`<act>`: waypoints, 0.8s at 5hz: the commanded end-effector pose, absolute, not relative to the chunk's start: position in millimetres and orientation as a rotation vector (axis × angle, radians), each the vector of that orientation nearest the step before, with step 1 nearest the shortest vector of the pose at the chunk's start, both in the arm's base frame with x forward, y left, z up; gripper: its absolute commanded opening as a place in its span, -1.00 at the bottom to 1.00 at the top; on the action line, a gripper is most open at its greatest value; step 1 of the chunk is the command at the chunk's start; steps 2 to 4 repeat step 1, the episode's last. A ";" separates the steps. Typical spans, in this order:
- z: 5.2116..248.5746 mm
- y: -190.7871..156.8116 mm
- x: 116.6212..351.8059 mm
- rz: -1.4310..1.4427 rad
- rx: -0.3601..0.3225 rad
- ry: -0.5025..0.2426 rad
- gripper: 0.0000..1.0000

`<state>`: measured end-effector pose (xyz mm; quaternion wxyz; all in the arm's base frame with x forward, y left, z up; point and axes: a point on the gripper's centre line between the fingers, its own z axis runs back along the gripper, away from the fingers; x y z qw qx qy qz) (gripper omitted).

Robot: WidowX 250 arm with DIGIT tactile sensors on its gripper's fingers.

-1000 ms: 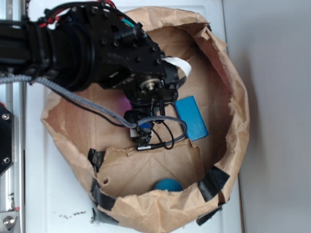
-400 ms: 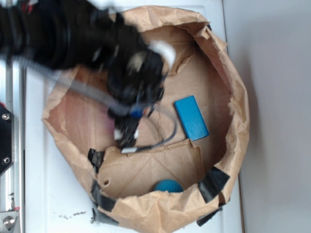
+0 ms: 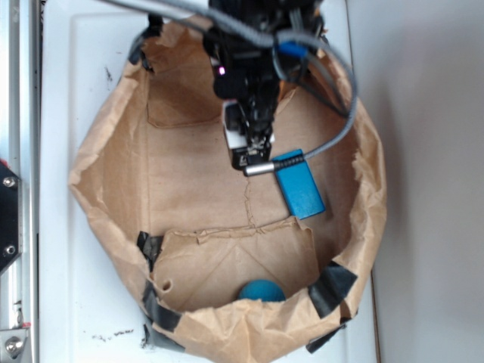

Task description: Grab the shell.

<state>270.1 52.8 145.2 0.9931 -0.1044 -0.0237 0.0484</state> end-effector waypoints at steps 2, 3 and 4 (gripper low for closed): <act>169.6 43.7 262.8 0.129 -0.093 -0.102 -1.00; 169.6 43.7 262.8 0.129 -0.093 -0.102 -1.00; 169.6 43.7 262.8 0.129 -0.093 -0.102 -1.00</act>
